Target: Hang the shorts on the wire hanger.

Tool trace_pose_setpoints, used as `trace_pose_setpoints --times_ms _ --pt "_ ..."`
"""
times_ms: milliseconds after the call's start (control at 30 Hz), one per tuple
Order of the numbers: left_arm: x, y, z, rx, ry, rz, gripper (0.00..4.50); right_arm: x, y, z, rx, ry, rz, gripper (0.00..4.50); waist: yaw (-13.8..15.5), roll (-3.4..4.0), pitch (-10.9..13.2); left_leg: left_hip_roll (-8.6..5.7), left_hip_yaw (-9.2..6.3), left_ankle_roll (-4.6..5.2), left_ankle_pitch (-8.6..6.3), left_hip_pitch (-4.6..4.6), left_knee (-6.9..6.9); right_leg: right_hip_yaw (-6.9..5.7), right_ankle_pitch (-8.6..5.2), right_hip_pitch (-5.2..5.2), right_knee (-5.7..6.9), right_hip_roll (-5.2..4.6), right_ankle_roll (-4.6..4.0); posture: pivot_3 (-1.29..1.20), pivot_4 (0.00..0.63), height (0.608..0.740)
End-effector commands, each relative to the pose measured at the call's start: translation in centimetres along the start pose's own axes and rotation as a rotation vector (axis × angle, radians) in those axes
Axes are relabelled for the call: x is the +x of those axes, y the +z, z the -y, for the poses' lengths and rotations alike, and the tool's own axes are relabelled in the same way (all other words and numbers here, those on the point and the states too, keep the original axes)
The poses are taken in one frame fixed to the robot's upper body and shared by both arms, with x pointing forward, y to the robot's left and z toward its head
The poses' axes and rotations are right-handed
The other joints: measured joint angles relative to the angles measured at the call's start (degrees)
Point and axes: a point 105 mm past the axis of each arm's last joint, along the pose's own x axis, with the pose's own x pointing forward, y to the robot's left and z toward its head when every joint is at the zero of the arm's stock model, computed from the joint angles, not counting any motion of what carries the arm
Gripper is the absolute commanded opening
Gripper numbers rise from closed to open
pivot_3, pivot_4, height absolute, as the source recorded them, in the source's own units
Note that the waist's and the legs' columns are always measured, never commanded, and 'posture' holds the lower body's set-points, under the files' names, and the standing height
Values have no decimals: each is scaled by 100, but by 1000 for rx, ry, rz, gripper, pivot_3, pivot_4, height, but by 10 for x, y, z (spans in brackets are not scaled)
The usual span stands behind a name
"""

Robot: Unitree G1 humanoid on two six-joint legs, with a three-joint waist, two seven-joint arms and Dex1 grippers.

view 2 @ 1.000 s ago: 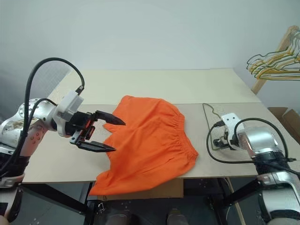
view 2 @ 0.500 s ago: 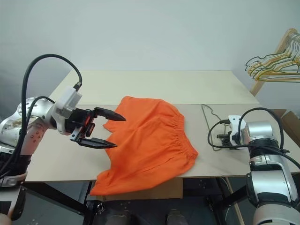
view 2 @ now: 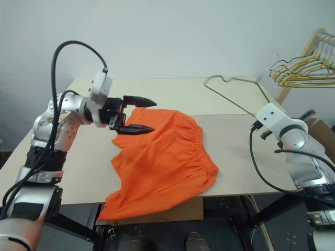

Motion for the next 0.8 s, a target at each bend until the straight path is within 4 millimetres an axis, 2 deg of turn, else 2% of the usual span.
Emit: trace_pose_setpoints --times_ms 33,167,433,600,700,800 --pt "2 9 -24 18 97 -28 4214 -11 37 20 -165 -94 245 54 -67 0 0 0 0 0 0 2 0 4 0 1 1 2 0 -49 0 740" --pt "9 -1 -40 -41 145 -86 4214 -22 59 24 -229 -97 405 54 -183 -1 1 -2 1 0 0 7 4 16 -1 5 3 3 -2 -61 0 740" --pt "21 -43 -28 -68 7 -280 4214 -27 91 43 -268 -142 546 54 -283 -1 1 -1 -1 0 0 4 4 17 -5 4 1 4 -12 -64 0 740" --pt "31 -55 -18 -62 -92 -361 4214 -26 100 48 -282 -144 565 54 -293 -3 2 0 -3 0 0 2 4 16 -5 4 2 4 -13 -63 0 740" --pt "34 -59 -17 -41 -95 -380 3653 -27 103 47 -292 -142 577 0 -294 -3 2 0 -3 1 0 1 4 16 -6 4 1 4 -16 -65 0 740" --pt "35 -59 -22 -38 -69 -383 2701 -28 104 46 -298 -139 576 0 -293 -3 2 0 -4 1 0 2 4 17 -5 3 3 4 -15 -67 0 740"
